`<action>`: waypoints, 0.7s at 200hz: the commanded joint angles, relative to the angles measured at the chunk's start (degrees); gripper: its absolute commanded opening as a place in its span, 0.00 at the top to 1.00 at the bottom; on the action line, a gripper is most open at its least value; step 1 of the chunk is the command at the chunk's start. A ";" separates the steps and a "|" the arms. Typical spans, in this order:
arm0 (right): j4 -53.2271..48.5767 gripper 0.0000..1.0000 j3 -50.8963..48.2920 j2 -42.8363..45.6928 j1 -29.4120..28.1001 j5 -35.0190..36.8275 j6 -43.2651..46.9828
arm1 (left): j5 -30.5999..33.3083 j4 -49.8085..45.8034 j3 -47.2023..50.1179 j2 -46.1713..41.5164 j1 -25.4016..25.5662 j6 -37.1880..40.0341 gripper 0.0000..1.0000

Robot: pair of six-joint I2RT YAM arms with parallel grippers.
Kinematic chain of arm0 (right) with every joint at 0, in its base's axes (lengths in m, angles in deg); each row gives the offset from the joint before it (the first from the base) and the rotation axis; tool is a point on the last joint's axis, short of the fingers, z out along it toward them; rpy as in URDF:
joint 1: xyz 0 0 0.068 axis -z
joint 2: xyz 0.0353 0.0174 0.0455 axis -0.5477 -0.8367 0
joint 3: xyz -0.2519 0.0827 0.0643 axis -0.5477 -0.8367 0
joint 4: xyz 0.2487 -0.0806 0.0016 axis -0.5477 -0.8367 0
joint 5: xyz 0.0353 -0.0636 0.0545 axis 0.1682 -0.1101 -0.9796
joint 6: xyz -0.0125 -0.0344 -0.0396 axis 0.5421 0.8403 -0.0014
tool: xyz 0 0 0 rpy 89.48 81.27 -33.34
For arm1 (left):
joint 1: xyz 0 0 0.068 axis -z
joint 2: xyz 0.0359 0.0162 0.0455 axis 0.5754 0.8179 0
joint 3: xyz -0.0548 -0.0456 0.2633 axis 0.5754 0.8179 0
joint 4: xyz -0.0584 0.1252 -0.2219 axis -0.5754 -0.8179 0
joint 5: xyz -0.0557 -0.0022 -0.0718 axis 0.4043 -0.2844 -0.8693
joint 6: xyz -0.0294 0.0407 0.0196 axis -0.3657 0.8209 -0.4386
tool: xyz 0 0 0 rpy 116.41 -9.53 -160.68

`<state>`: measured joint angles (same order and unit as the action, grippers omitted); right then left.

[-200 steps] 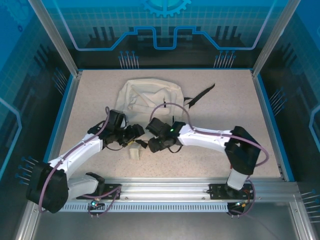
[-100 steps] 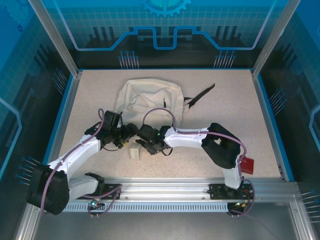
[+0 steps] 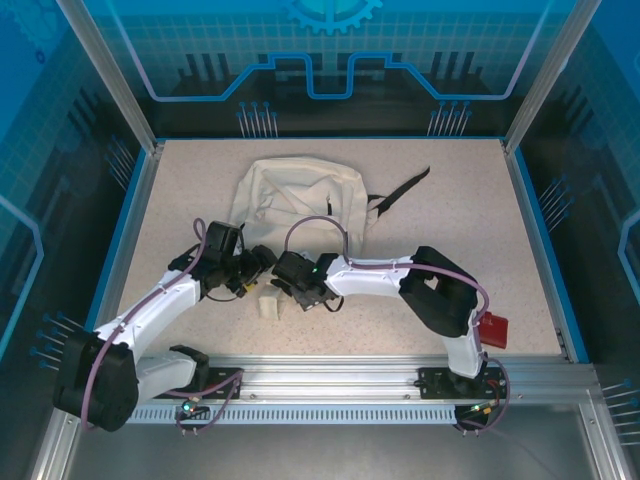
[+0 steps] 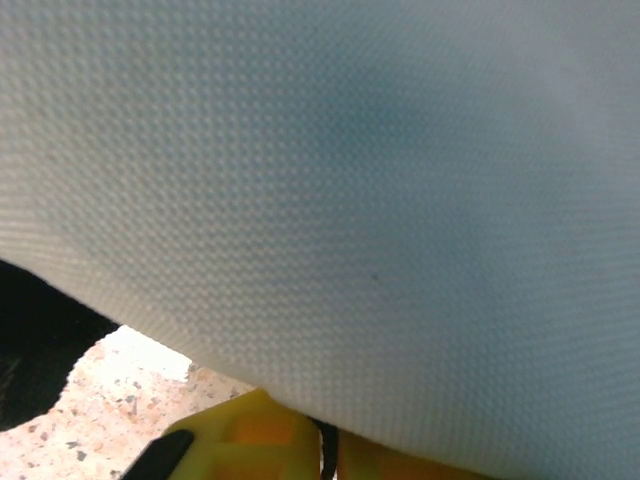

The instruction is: Pack the student bag

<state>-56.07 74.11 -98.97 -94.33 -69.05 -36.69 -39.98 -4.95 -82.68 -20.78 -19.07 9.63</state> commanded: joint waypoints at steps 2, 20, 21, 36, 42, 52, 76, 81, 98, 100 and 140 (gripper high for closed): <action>0.52 0.97 0.71 0.57 -0.66 1.68 0.42 | -2.41 2.02 2.15 -0.90 -0.54 -3.49 0.24; 1.28 1.00 -0.19 3.11 -0.66 1.39 0.64 | -3.23 4.39 3.53 -0.68 -0.50 -5.40 0.25; 1.36 1.00 -0.28 3.29 -0.62 1.31 0.67 | -3.26 4.48 3.59 -0.68 -0.50 -5.49 0.25; 3.27 1.00 -1.69 6.08 -0.36 -1.04 1.30 | -4.08 6.62 4.33 0.21 -0.50 -6.70 0.26; 3.86 1.00 -2.22 7.16 -0.17 -2.11 1.22 | -4.50 7.63 4.58 0.65 -0.50 -7.08 0.26; 5.14 1.00 -3.02 8.81 0.24 -4.48 1.46 | -4.84 9.17 4.97 1.53 -0.50 -7.83 0.27; 5.65 1.00 -3.22 11.04 0.95 -8.21 1.88 | -4.37 12.73 5.27 3.59 -0.50 -9.34 0.28; 5.28 1.00 -2.91 11.18 1.07 -8.64 1.91 | -4.26 13.57 5.22 3.92 -0.49 -9.71 0.28; 3.57 1.00 -1.82 11.30 1.36 -9.14 1.83 | -3.26 16.04 5.14 5.30 -0.49 -10.84 0.32; 3.28 1.00 -1.67 11.41 1.36 -9.13 1.74 | -3.10 16.18 5.14 5.43 -0.47 -10.94 0.32; -5.19 1.00 2.58 11.24 1.62 -5.84 1.35 | 0.61 18.56 5.14 7.09 -0.50 -12.87 0.56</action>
<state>-54.70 72.25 -88.53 -93.00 -76.16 -35.58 -41.93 10.69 -78.22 -14.31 -19.07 -1.54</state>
